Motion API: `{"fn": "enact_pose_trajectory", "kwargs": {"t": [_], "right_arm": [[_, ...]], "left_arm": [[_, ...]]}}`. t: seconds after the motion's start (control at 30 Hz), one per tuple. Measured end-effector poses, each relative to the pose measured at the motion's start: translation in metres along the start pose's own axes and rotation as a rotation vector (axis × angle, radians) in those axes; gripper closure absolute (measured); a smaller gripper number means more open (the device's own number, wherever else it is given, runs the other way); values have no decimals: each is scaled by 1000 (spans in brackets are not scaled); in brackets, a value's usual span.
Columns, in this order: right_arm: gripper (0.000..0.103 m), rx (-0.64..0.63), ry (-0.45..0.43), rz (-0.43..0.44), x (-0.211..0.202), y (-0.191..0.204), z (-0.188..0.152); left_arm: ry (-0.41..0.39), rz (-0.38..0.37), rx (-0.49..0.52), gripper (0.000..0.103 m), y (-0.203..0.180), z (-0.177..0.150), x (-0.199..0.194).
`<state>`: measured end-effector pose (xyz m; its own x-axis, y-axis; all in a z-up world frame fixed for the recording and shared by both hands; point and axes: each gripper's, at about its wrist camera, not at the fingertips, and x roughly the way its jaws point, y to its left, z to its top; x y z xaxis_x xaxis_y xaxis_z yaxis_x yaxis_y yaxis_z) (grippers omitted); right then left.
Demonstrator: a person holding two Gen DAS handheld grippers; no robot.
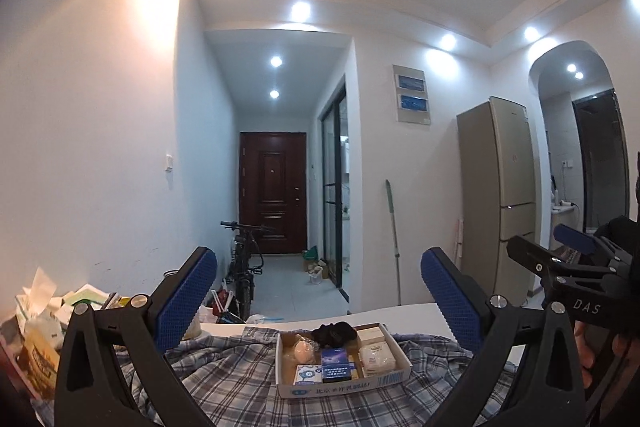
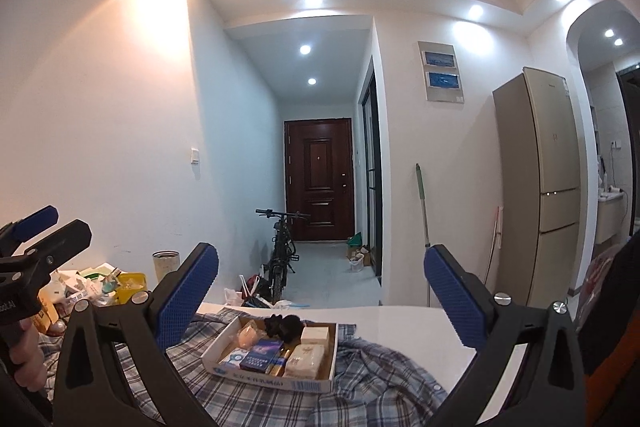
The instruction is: Organize objects
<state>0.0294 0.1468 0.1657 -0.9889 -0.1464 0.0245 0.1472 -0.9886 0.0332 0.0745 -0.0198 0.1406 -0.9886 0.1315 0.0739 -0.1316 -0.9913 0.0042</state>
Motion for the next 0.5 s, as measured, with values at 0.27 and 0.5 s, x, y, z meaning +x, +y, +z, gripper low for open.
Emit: {"fn": "enact_pose_trajectory", "kwargs": {"t": [0.27,0.5], "right_arm": [[0,1,50,-19,-5,-4,-36],[0,-37,95,-50,-4,-5,-68]], "left_arm": [[-1,37,9,0,6,-40,-12],[37,3,-45,0,15,-69,-7]]}}
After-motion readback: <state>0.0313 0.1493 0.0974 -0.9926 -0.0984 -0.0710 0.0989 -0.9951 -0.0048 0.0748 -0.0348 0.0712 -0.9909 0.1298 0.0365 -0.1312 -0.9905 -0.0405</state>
